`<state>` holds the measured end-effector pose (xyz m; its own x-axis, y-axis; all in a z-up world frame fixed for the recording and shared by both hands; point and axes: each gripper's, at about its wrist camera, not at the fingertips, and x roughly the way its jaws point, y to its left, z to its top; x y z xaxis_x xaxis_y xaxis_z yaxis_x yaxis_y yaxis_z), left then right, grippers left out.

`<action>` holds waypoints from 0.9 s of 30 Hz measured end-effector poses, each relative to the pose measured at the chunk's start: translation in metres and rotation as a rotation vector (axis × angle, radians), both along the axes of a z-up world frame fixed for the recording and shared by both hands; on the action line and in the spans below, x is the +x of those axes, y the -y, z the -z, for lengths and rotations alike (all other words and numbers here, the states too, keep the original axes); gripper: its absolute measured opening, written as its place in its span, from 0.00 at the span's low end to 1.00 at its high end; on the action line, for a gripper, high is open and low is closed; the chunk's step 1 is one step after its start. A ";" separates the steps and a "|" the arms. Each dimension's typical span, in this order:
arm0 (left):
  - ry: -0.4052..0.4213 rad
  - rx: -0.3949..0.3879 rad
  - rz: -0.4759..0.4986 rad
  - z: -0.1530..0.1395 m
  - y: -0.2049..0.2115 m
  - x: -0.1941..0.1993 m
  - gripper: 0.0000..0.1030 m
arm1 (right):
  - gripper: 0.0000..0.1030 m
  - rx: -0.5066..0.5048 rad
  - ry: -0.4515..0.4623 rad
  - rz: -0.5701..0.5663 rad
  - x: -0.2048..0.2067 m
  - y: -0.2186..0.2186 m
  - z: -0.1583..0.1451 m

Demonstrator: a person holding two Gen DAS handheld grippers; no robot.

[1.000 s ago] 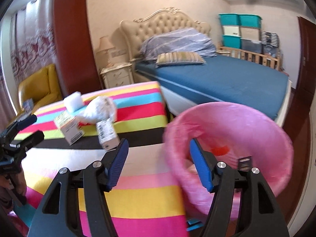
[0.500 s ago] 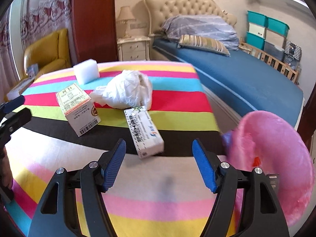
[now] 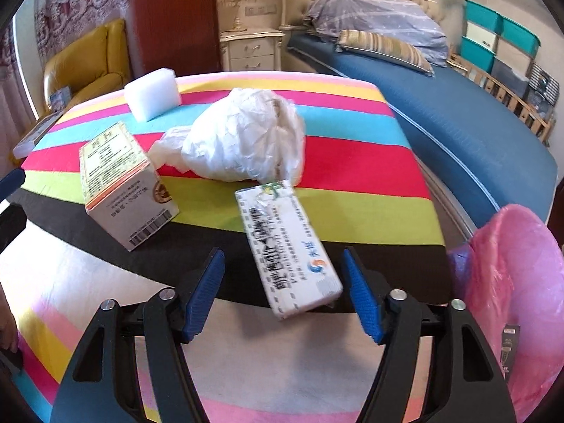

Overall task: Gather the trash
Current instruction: 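Grasp the tan medicine box with the left gripper while the right gripper grasps the white medicine box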

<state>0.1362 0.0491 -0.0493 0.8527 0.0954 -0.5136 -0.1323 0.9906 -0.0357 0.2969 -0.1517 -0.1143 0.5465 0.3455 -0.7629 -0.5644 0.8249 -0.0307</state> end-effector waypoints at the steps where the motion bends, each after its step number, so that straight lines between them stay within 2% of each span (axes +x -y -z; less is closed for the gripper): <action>1: 0.000 0.007 -0.005 -0.001 0.000 0.000 0.96 | 0.45 -0.007 0.012 -0.009 -0.001 -0.004 -0.001; 2: 0.000 0.013 -0.011 -0.002 -0.001 0.000 0.96 | 0.34 -0.014 0.022 -0.012 -0.002 -0.006 -0.002; 5: 0.002 0.012 -0.029 -0.004 -0.006 -0.002 0.96 | 0.32 -0.008 0.046 -0.030 -0.005 -0.014 -0.005; 12: 0.005 0.014 -0.059 -0.008 -0.017 -0.010 0.96 | 0.32 0.027 0.057 -0.093 -0.008 -0.034 -0.009; 15: 0.002 0.019 -0.073 -0.008 -0.021 -0.014 0.96 | 0.32 0.061 0.055 -0.171 -0.019 -0.040 -0.012; 23: -0.004 0.009 -0.083 -0.010 -0.024 -0.027 0.96 | 0.32 0.133 -0.017 -0.391 -0.077 -0.051 -0.015; 25: -0.010 -0.002 -0.074 -0.009 -0.023 -0.027 0.96 | 0.32 0.134 -0.011 -0.398 -0.089 -0.051 -0.015; 27: -0.011 -0.014 -0.067 -0.008 -0.022 -0.026 0.96 | 0.32 0.118 0.008 -0.357 -0.095 -0.046 -0.015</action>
